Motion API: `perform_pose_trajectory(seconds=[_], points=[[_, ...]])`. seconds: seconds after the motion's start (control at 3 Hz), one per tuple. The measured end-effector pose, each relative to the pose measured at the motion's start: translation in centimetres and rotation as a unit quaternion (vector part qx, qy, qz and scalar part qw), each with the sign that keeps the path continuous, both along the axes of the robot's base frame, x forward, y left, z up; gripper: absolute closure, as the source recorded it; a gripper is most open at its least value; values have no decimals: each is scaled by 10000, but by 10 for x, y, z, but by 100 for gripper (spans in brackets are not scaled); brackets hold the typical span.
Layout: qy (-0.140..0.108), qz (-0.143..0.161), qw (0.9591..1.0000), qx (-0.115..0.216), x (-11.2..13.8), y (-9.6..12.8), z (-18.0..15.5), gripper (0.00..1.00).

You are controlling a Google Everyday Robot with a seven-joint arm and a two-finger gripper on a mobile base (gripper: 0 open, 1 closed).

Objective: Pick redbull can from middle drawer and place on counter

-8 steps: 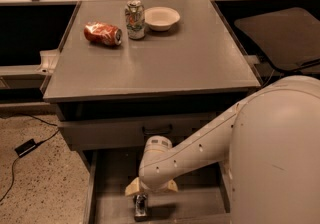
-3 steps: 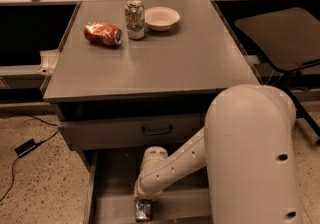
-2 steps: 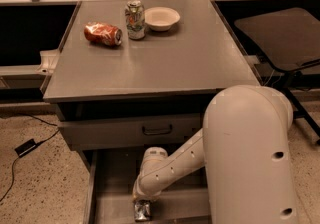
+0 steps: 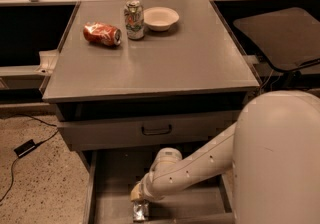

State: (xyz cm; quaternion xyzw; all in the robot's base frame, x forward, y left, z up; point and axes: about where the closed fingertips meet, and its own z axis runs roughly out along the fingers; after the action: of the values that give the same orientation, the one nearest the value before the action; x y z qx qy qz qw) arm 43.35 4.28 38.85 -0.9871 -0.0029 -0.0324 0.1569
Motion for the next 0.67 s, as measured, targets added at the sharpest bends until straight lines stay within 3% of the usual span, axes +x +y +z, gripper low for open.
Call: perform_pose_trajectory(seconds=[0.33,0.67], points=[[-415,42,9978,514,-9,-14,53,100],[-769,143,9936,816,-18,-18,96,100]])
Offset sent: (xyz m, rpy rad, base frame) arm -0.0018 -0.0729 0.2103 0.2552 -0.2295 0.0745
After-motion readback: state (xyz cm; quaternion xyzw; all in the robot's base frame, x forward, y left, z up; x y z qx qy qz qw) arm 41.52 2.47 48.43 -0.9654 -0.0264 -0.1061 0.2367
